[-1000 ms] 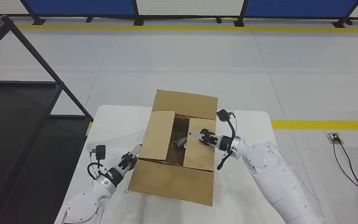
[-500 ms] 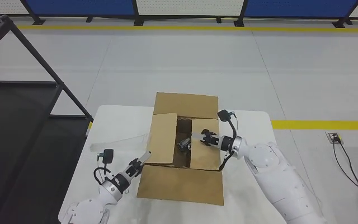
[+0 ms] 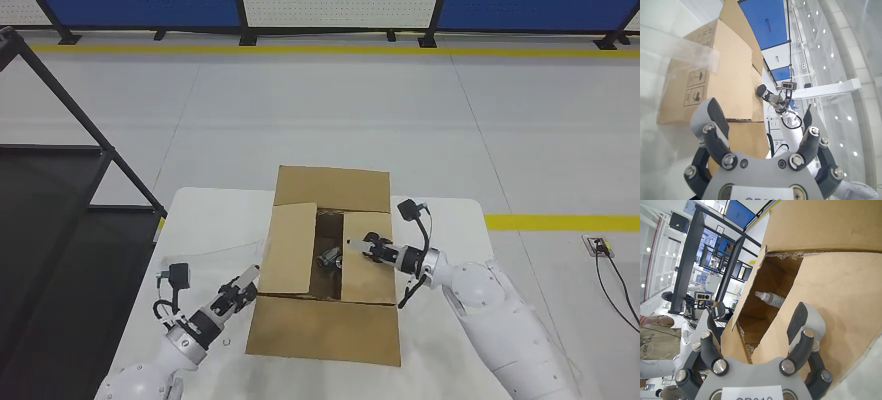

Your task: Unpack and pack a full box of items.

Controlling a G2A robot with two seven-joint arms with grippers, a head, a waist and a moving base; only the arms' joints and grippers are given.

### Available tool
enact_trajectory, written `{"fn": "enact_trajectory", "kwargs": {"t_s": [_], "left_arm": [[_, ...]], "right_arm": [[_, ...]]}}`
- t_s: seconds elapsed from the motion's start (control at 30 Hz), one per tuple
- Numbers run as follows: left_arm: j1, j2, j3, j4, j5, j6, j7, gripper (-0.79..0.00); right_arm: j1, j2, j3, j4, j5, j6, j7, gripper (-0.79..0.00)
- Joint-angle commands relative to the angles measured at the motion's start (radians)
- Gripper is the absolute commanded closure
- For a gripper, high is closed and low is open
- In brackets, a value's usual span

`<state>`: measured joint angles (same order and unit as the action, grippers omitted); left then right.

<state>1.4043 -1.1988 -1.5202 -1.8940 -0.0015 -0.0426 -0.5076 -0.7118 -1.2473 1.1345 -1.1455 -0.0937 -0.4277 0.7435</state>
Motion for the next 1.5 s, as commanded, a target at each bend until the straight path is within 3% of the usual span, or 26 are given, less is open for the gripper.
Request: {"fn": "enact_trajectory", "kwargs": {"t_s": [0.0, 0.37, 0.6, 0.73, 0.9, 1.07, 1.23, 1.47], "left_arm": [[-0.042, -0.002, 0.038, 0.019, 0.016, 0.022, -0.009, -0.785], [-0.270, -0.017, 0.198, 0.191, 0.067, 0.132, -0.065, -0.785], [-0.316, -0.023, 0.247, 0.248, 0.079, 0.152, -0.065, -0.785], [-0.319, -0.024, 0.259, 0.254, 0.084, 0.157, -0.060, -0.785], [-0.311, -0.024, 0.259, 0.237, 0.085, 0.157, -0.054, -0.785], [-0.264, -0.017, 0.217, 0.157, 0.081, 0.136, -0.037, -0.785], [-0.190, -0.004, 0.134, 0.066, 0.073, 0.116, -0.028, -0.785], [-0.048, 0.017, -0.041, -0.001, 0.005, 0.050, -0.067, -0.785]], "right_arm": [[-0.011, 0.004, 0.011, -0.009, 0.003, -0.005, 0.008, -0.785], [-0.078, 0.025, 0.059, -0.059, 0.015, -0.022, 0.027, -0.785], [-0.096, 0.034, 0.075, -0.071, 0.099, -0.094, 0.103, -0.785], [-0.091, 0.035, 0.080, -0.063, 0.104, -0.120, 0.082, -0.785], [-0.078, 0.035, 0.074, -0.051, 0.091, -0.134, 0.052, -0.785], [-0.062, 0.033, 0.059, -0.050, 0.040, -0.101, 0.014, -0.785], [-0.029, 0.021, 0.018, -0.023, -0.039, -0.047, -0.087, -0.785], [-0.006, 0.016, 0.034, 0.032, -0.085, -0.087, -0.247, -0.785]]}}
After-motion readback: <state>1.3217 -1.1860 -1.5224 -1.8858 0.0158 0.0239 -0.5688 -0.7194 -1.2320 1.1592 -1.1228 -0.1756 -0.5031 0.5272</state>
